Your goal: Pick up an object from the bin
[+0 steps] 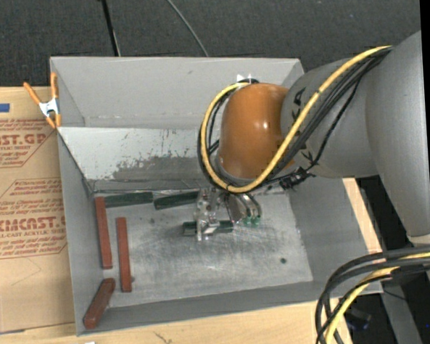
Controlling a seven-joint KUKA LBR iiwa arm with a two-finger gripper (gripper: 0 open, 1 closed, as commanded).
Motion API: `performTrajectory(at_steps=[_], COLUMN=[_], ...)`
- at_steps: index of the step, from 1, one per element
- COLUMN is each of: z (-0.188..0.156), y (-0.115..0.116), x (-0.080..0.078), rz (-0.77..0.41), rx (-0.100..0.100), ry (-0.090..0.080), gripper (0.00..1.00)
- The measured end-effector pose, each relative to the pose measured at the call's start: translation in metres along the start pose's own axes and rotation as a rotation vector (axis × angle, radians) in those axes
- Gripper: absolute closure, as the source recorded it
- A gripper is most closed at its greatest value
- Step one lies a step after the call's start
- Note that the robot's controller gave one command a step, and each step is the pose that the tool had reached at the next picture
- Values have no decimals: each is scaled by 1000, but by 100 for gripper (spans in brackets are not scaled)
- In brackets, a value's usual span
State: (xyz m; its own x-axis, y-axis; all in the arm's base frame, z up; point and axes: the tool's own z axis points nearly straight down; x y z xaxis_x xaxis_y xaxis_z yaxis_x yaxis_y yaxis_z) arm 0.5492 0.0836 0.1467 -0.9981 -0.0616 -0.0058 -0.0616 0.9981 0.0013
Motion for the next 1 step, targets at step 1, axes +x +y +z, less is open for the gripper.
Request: performTrajectory(at_steps=[1], z=[-141], y=[-11], x=[8], rz=[198], rx=[1], ry=[1], gripper=[100])
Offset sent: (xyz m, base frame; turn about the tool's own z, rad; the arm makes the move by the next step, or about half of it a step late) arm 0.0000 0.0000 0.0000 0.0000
